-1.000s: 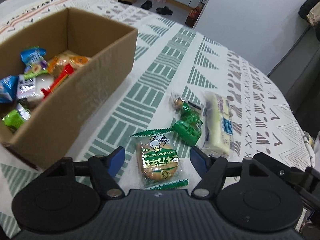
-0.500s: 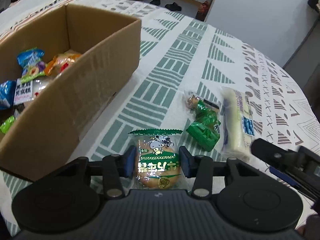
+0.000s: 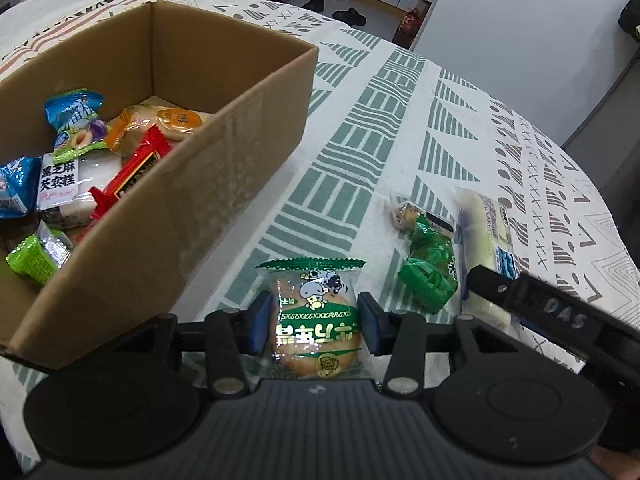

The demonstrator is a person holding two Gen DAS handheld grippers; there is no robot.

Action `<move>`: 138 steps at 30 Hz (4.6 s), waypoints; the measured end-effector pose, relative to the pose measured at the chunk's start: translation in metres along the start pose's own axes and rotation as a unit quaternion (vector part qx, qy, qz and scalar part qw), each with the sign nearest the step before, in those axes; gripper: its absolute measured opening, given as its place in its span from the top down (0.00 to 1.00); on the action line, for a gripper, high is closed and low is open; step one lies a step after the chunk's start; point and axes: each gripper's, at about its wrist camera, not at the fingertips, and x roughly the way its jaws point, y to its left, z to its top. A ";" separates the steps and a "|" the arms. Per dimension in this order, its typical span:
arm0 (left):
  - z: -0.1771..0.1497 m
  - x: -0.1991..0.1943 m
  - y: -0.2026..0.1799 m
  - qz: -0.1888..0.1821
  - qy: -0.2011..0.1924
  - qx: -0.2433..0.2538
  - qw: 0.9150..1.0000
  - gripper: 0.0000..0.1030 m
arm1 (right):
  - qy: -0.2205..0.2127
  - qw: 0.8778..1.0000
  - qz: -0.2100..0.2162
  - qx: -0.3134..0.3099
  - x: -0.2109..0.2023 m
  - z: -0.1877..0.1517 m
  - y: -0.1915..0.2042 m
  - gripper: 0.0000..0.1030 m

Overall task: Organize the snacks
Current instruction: 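Grasp green-labelled biscuit packet with left tool while right tool grasps white cake bar, then carry biscuit packet with left tool over the box while right tool carries cake bar there, then open left tool to drop biscuit packet into box while right tool drops cake bar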

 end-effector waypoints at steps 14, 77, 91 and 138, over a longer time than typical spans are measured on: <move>-0.009 -0.025 -0.003 -0.015 -0.006 0.013 1.000 0.56 | 0.018 0.999 -0.022 0.016 -0.033 -0.014 -0.002 0.66; 0.012 -0.102 0.011 -0.038 -0.054 0.038 0.997 0.56 | -0.037 0.999 0.017 -0.015 -0.105 -0.021 0.050 0.70; 0.042 -0.149 0.046 -0.040 -0.106 0.013 0.993 0.56 | -0.088 0.994 0.055 -0.016 -0.127 -0.008 0.083 0.70; 0.170 -0.070 0.162 -0.118 -0.057 -0.045 0.990 0.44 | -0.037 0.995 0.040 -0.081 -0.043 0.021 0.209 0.70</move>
